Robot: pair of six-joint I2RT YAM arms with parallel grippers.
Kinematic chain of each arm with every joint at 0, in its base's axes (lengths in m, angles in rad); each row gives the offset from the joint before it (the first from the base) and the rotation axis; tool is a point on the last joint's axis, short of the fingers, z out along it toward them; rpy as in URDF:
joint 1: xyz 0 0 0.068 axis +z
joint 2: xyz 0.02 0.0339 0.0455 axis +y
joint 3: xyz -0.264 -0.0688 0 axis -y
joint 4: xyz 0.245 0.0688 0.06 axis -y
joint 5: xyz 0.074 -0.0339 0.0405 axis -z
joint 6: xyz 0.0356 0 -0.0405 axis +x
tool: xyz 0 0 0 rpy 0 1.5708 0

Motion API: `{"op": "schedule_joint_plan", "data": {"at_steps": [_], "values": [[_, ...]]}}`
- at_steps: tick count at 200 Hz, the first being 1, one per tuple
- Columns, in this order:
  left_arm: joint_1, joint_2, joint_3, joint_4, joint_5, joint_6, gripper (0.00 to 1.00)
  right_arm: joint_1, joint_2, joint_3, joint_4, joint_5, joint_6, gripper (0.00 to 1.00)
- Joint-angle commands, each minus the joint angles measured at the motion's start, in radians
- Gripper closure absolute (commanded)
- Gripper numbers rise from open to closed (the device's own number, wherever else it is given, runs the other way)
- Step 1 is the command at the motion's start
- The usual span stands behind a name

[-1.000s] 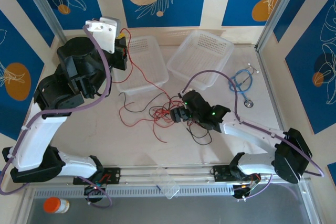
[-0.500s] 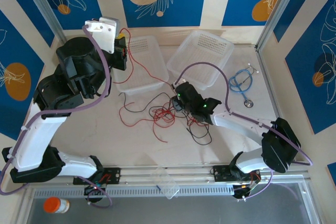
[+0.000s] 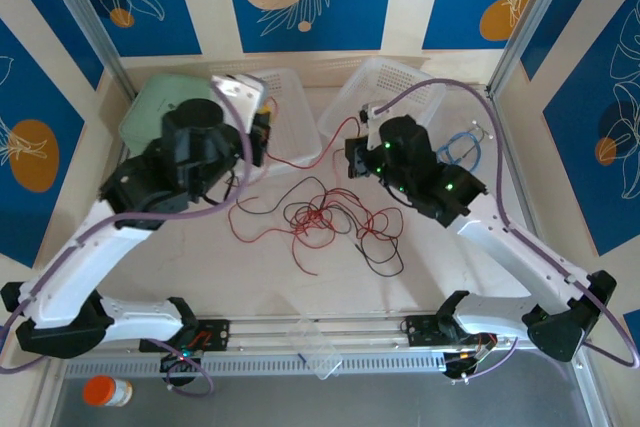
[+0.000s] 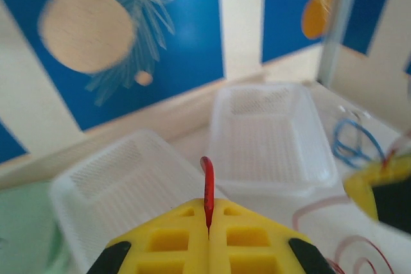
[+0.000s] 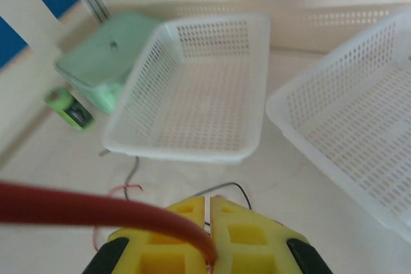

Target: Untangle the cables

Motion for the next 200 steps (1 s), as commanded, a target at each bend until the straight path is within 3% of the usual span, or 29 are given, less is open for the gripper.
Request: {"op": "schedule_joint_plan", "data": {"at_steps": [1, 19, 40, 75, 109, 145, 173, 200], "values": [[-0.008, 0.006, -0.119, 0.138, 0.23, -0.042, 1.0, -0.024, 0.016, 0.041, -0.084, -0.156, 0.081, 1.0], [-0.008, 0.027, -0.215, 0.236, 0.328, -0.058, 1.0, -0.04, 0.028, 0.06, -0.084, -0.231, 0.12, 1.0], [-0.008, 0.045, -0.307, 0.337, 0.349, -0.072, 1.0, -0.045, 0.036, 0.076, -0.085, -0.261, 0.149, 1.0], [-0.008, 0.033, -0.402, 0.431, 0.291, -0.069, 1.0, -0.049, 0.032, 0.075, -0.086, -0.276, 0.17, 1.0], [-0.008, 0.03, -0.389, 0.424, 0.231, -0.048, 1.0, -0.057, 0.038, 0.07, -0.067, -0.294, 0.189, 1.0], [-0.002, 0.071, -0.283, 0.376, 0.026, 0.016, 1.0, -0.069, 0.094, 0.103, -0.022, -0.283, 0.2, 1.0], [0.036, 0.102, -0.228, 0.423, -0.062, 0.094, 1.0, -0.086, 0.181, 0.137, 0.055, -0.254, 0.21, 1.0], [0.117, 0.135, -0.205, 0.505, -0.055, 0.158, 1.0, -0.103, 0.291, 0.176, 0.157, -0.212, 0.21, 1.0]]}}
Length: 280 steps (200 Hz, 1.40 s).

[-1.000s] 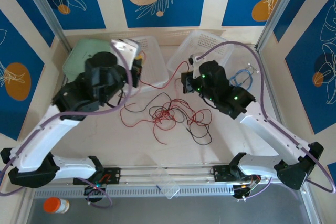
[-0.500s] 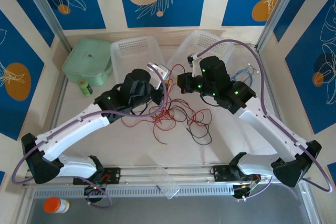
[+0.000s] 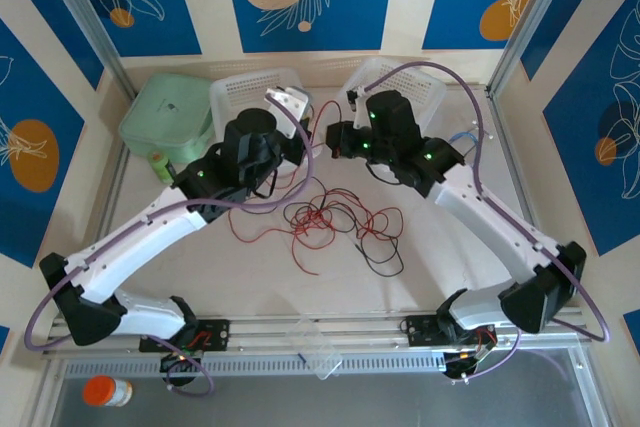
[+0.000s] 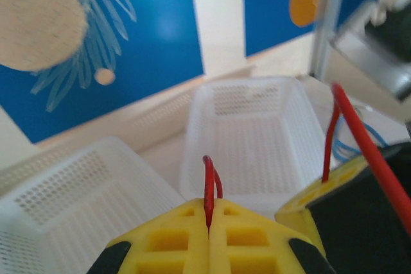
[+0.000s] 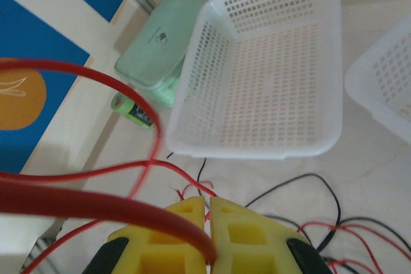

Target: Untangle the cables

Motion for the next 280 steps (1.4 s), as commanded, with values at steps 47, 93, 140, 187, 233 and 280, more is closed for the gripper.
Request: {"op": "schedule_joint_plan", "data": {"at_steps": [47, 93, 140, 187, 233, 280], "values": [[0.273, 0.148, 0.034, 0.268, 0.093, 0.032, 1.0, -0.032, 0.348, 0.198, 0.253, 0.07, -0.015, 1.0], [0.4, 0.367, 0.055, 0.359, 0.183, -0.098, 1.0, -0.039, 0.654, 0.472, 0.169, 0.063, -0.038, 1.0], [0.464, 0.561, 0.095, 0.324, 0.22, -0.218, 1.0, -0.04, 0.893, 0.707, 0.025, -0.002, -0.053, 1.0], [0.483, 0.623, 0.16, 0.134, 0.145, -0.24, 0.66, -0.035, 0.996, 0.825, -0.094, -0.065, -0.054, 0.73], [0.489, 0.622, 0.24, -0.042, 0.106, -0.225, 0.43, -0.019, 1.008, 0.906, -0.206, -0.082, -0.068, 0.61], [0.491, 0.616, 0.367, -0.239, 0.006, -0.202, 0.36, -0.009, 1.044, 1.079, -0.399, -0.092, -0.047, 0.49]]}}
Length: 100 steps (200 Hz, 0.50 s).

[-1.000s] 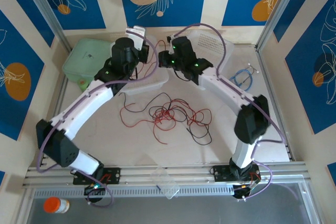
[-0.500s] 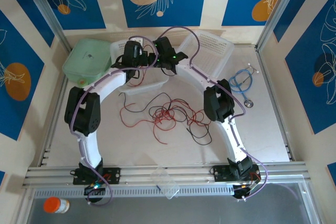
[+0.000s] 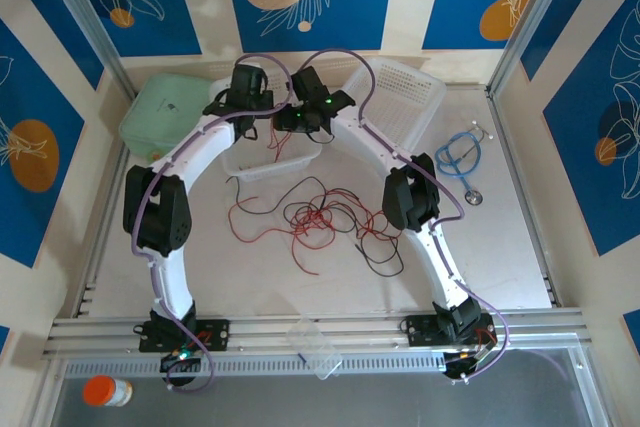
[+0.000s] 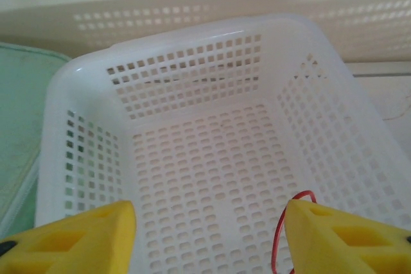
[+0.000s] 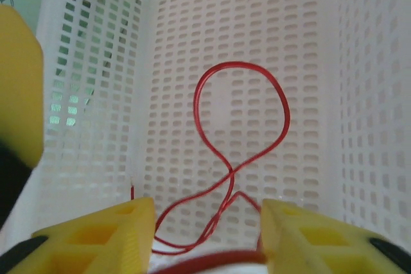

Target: Untangle the cables

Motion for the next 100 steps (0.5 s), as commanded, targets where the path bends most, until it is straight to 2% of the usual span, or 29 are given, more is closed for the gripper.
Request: {"op": "schedule_joint_plan", "data": {"at_steps": [1, 25, 49, 75, 100], "values": [[0.001, -0.002, 0.101, -0.184, -0.077, 0.025, 0.36, 0.021, 0.031, 0.136, -0.125, -0.061, 0.004, 0.48], [0.002, 0.026, 0.207, -0.348, -0.204, 0.03, 0.36, 0.016, 0.089, 0.27, -0.248, -0.086, 0.029, 0.46], [0.004, -0.002, 0.208, -0.387, -0.3, 0.04, 0.34, 0.016, 0.104, 0.265, -0.266, -0.114, 0.064, 0.46], [0.002, -0.03, 0.206, -0.382, -0.31, 0.077, 0.29, 0.015, 0.134, 0.259, -0.271, -0.131, 0.099, 0.47], [0.007, -0.023, 0.218, -0.401, -0.301, 0.082, 0.29, 0.014, 0.161, 0.261, -0.272, -0.136, 0.11, 0.47]]}}
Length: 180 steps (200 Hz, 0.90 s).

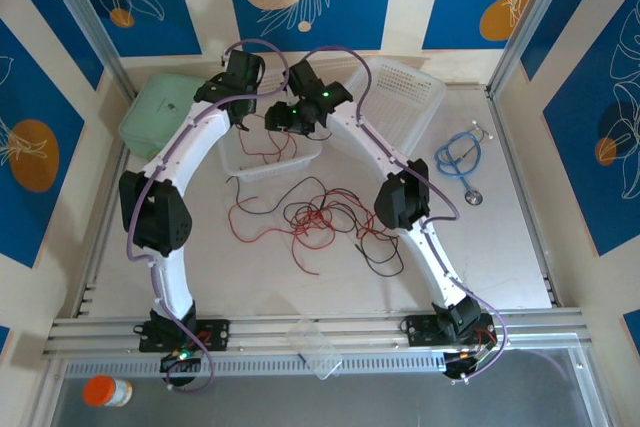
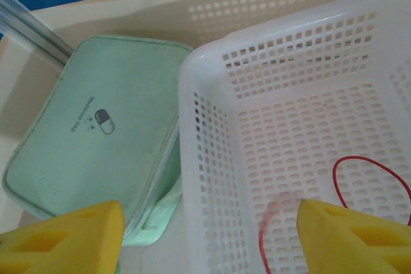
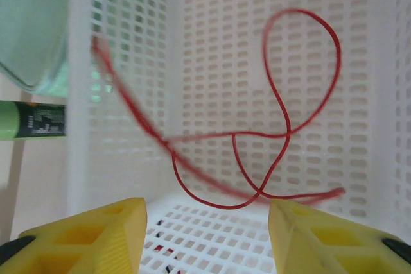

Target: Untangle the cables

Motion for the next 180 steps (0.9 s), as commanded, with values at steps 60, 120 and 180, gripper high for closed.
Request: {"op": "schedule_joint_plan", "data": {"at_steps": [60, 120, 180], "values": [[0.01, -0.178, -0.068, -0.007, 0.071, 0.0, 0.29, 0.019, -0.047, 0.015, -0.017, -0.014, -0.046, 0.32], [0.009, -0.428, -0.062, -0.185, 0.202, -0.067, 0.25, 0.047, -0.33, -0.167, -0.029, 0.091, -0.089, 0.32], [0.01, -0.655, -0.133, -0.396, 0.437, -0.146, 0.21, 0.115, -0.794, -0.685, 0.043, 0.278, -0.057, 0.38]]}}
